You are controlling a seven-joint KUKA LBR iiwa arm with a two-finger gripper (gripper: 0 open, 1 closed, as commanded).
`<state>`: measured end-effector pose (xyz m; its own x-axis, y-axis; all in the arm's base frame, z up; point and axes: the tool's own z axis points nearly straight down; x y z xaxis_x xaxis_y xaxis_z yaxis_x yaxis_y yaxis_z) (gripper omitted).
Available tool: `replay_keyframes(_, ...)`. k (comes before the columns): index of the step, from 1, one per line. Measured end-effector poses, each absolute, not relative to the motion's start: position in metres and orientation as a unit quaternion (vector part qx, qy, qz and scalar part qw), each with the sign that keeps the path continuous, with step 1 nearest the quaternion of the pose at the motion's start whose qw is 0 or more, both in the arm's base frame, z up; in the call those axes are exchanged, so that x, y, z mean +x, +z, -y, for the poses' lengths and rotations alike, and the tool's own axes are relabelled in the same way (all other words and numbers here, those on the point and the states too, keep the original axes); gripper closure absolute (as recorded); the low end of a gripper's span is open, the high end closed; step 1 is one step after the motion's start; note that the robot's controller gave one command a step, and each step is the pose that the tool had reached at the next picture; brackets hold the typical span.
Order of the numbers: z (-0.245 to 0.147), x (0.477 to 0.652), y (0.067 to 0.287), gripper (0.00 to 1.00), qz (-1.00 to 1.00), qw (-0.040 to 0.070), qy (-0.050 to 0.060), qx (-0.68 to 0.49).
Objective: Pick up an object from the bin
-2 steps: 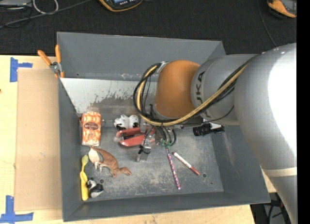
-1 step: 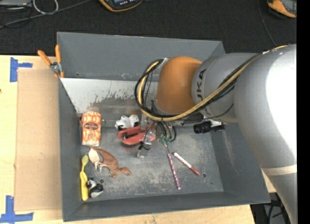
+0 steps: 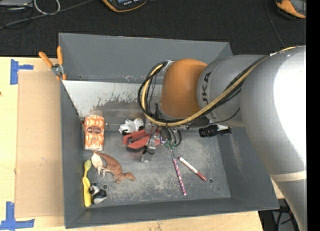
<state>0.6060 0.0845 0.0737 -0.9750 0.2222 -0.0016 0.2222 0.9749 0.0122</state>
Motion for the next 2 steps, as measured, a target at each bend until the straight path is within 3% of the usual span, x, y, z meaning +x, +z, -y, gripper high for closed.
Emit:
replay_keyframes(1, -0.0977, 0.6158, 0.0719, 1.00, -0.995, -0.001, 0.008, 0.103)
replay_keyframes(2, -0.0975, 0.6155, 0.0713, 0.00, -0.995, -0.002, 0.008, 0.103)
